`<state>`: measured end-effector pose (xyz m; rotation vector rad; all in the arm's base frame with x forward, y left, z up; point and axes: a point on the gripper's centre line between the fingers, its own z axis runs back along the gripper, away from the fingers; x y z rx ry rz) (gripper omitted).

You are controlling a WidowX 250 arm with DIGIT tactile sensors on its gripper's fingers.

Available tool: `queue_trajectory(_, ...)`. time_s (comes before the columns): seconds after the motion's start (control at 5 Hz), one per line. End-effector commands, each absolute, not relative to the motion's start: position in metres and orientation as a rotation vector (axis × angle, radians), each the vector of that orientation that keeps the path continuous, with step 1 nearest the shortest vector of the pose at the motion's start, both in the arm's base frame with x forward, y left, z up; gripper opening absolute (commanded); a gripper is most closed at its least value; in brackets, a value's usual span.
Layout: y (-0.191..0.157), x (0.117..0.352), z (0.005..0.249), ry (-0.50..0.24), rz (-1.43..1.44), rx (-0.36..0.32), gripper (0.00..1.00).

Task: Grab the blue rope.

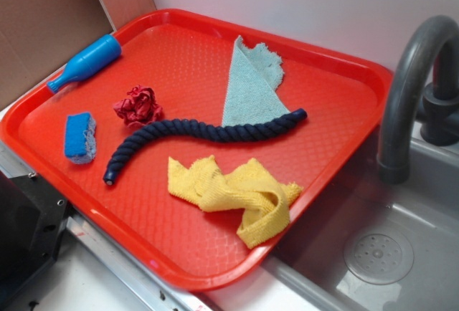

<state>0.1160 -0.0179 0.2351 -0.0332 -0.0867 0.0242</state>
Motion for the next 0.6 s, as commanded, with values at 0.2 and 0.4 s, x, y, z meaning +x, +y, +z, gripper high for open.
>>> queue_trajectory(0.2, -0.014, 0.142, 0.213, -0.101, -0.182, -0.035, 1.00)
queue_trajectory(0.4, -0.021, 0.168, 0.193, -0.116, -0.427, -0.166, 1.00)
